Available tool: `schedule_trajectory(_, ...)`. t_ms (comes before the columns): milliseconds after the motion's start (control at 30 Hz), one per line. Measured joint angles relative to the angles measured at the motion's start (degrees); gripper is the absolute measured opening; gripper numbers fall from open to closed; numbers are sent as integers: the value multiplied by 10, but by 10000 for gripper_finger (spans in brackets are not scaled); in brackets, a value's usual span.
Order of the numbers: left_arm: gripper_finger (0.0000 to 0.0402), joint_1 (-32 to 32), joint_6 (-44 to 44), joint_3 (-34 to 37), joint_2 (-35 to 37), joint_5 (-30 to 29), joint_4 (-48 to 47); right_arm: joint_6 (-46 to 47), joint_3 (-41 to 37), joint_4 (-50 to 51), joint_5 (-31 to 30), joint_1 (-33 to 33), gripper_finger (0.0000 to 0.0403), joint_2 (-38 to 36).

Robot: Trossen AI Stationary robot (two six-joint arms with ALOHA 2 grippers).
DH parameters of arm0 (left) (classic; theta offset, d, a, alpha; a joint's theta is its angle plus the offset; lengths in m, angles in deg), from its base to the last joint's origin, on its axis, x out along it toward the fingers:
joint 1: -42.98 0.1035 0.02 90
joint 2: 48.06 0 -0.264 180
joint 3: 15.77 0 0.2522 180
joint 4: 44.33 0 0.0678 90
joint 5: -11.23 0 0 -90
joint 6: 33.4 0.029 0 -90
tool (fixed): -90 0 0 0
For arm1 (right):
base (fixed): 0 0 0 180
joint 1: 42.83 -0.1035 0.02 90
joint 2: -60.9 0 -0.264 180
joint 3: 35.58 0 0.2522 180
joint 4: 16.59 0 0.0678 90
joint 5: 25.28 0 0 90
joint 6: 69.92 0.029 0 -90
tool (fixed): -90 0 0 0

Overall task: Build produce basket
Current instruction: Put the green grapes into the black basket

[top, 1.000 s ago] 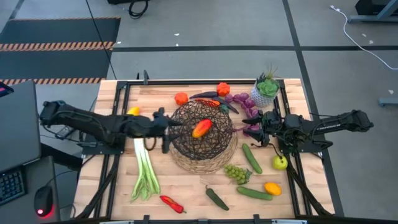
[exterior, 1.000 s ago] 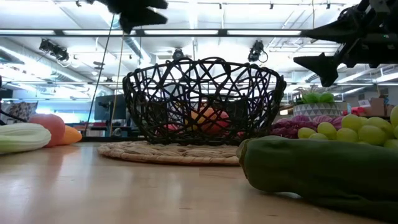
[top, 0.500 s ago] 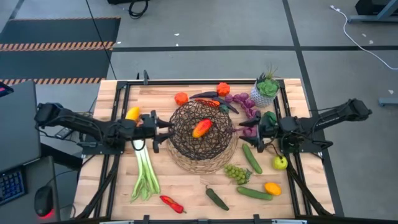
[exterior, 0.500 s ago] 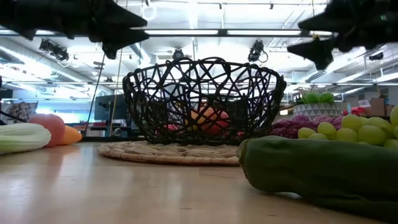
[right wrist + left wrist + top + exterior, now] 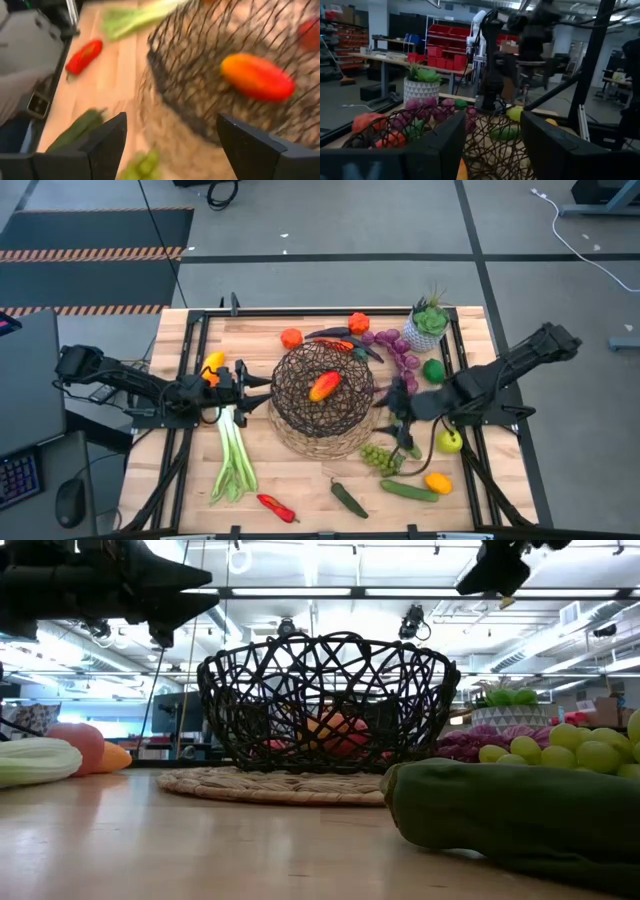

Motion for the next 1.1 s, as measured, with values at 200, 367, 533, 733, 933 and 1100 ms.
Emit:
schedule_trajectory(200,191,-1,3,0,0,60,6,165,34,89,63,-35,309,93)
schedule_trajectory(367,190,-1,3,0,0,59,0,266,35,93,107,-65,309,155)
schedule_trajectory(533,189,-1,-11,0,-1,59,-9,315,35,101,125,-79,309,212)
schedule_trajectory(733,181,-3,-23,0,-1,59,-30,325,35,113,131,-80,309,255)
schedule_trajectory(933,170,-15,-23,0,-1,59,-38,326,35,121,130,-80,309,274)
schedule_trajectory(1100,163,-23,-27,0,-1,59,-37,323,35,112,129,-79,309,289)
